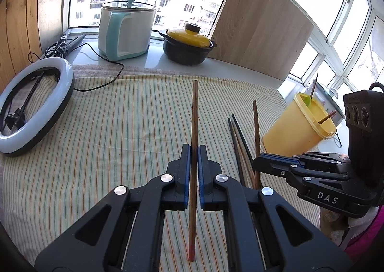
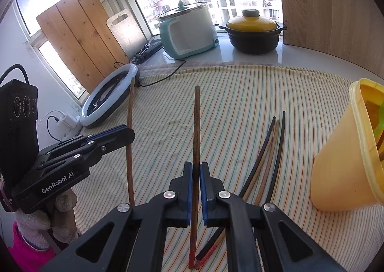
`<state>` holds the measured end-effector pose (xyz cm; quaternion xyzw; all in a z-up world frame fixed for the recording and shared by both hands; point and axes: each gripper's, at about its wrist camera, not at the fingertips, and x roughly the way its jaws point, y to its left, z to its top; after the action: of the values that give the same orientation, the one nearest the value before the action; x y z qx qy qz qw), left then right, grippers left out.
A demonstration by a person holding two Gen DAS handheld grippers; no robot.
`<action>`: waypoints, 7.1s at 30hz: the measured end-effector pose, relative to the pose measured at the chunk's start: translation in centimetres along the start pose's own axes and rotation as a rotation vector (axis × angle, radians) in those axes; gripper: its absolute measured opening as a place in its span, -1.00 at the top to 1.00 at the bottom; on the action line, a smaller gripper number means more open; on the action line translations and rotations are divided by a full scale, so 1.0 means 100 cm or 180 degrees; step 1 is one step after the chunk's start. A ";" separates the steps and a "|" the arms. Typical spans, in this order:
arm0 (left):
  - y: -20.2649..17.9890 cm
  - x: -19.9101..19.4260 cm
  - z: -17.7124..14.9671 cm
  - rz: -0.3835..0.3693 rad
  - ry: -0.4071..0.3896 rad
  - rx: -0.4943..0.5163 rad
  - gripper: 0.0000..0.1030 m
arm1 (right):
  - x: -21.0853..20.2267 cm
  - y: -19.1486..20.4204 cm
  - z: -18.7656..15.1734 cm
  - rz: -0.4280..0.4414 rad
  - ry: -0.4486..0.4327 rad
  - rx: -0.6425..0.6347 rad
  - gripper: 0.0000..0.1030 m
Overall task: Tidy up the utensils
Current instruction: 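Carry the left tool's chopstick upright over the yellow container while the right tool carries its chopstick, then lower the left tool's chopstick into the container while the right tool lowers its chopstick in, then open the left tool inside the container while the right tool opens too, then move both tools down to the remaining chopsticks beside the container, then close the left tool on a black chopstick while the right tool closes on a wooden chopstick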
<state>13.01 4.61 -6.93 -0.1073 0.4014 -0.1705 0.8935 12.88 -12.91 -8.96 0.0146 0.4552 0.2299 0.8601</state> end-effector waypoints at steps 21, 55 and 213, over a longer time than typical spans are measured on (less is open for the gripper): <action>-0.047 -0.064 0.005 -0.0202 -0.0515 0.0277 0.93 | -0.077 0.018 -0.004 -0.0149 -0.0834 -0.0419 0.93; -0.122 -0.071 0.077 -0.0580 -0.0947 0.0616 0.93 | -0.231 -0.058 -0.002 -0.0474 -0.1554 0.0049 0.93; -0.095 0.144 -0.026 0.0026 0.0974 0.0952 0.84 | -0.015 -0.060 -0.087 -0.0416 -0.0036 0.0365 0.50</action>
<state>17.88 -9.94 -15.34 0.0554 0.5030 -0.2390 0.8287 7.54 -20.50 -14.29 0.0354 0.4627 0.1467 0.8736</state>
